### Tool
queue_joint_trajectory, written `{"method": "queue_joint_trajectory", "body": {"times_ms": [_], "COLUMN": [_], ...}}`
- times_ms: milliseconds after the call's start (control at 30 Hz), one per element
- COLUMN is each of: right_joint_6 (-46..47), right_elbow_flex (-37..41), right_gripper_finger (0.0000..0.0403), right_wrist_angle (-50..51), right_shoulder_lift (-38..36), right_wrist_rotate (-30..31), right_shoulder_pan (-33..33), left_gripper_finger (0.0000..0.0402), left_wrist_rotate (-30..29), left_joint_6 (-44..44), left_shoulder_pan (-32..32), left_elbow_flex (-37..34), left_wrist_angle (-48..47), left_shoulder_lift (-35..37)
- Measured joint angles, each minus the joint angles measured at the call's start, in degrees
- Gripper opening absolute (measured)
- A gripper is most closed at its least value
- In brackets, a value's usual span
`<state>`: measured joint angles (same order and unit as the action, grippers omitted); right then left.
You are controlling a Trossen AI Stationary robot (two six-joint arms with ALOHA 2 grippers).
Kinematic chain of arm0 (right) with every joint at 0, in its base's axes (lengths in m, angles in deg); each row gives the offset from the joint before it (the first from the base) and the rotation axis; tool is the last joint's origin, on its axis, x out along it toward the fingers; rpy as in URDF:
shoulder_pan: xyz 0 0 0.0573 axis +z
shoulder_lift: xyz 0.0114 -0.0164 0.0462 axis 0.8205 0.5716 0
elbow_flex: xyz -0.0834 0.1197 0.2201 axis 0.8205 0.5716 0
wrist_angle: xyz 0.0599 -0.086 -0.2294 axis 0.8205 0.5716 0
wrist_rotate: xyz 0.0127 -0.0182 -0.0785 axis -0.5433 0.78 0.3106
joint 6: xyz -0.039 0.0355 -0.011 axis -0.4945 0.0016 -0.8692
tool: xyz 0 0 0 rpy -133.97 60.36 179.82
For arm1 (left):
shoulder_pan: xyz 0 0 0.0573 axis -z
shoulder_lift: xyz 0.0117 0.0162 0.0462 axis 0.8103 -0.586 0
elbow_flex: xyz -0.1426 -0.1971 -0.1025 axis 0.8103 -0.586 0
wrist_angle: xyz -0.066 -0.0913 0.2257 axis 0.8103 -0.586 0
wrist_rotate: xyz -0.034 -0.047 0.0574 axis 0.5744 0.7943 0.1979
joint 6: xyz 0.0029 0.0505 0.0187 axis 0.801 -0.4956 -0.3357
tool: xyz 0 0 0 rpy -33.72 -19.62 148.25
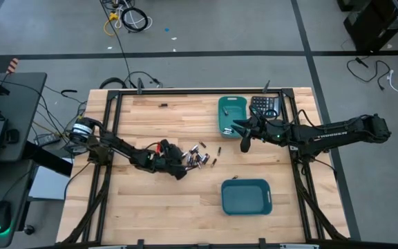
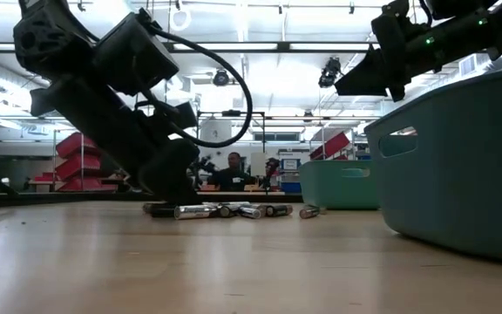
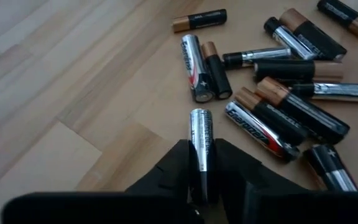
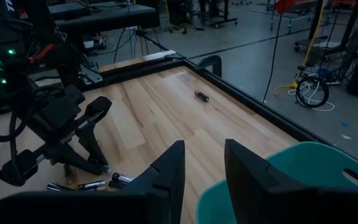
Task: Sort batteries
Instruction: Put the silver battery into the green bin
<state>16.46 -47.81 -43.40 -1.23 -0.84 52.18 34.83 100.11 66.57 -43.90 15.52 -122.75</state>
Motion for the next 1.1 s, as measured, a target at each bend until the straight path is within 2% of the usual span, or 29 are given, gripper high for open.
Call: {"method": "queue_joint_trajectory", "body": {"times_ms": [133, 200, 467, 767, 933, 1100], "right_joint_6": [0.0, 0.0, 0.0, -1.0, -3.1, -7.3], "right_elbow_flex": [0.0, 0.0, 0.0, 0.0, 0.0, 0.0], "right_gripper_finger": [0.0099, 0.0099, 0.0099, 0.0099, 0.0099, 0.0099], "right_wrist_angle": [0.0, 0.0, 0.0, -1.5, -5.5, -10.2], "right_shoulder_lift": [0.0, 0.0, 0.0, 0.0, 0.0, 0.0], "right_wrist_rotate": [0.0, 0.0, -0.4, -0.7, -0.8, -0.9], "right_shoulder_pan": [0.0, 0.0, 0.0, 2.9, 4.8, 6.9], "left_gripper_finger": [0.0028, 0.0019, 0.0023, 0.0023, 0.0023, 0.0023], "left_wrist_rotate": [-1.3, -1.7, -3.8, -4.5, -4.3, -0.8], "left_joint_6": [-0.2, -0.3, -3.2, -15.7, -27.0, -38.1], "left_shoulder_pan": [0.0, 0.0, 0.3, 0.7, 0.7, 0.6], "left_elbow_flex": [0.0, 0.0, -0.1, 0.0, 0.0, 0.0], "left_wrist_angle": [0.7, 1.4, 6.2, 15.6, 28.5, 44.0], "left_shoulder_lift": [0.0, 0.0, 0.7, 5.7, 6.2, 6.2]}}
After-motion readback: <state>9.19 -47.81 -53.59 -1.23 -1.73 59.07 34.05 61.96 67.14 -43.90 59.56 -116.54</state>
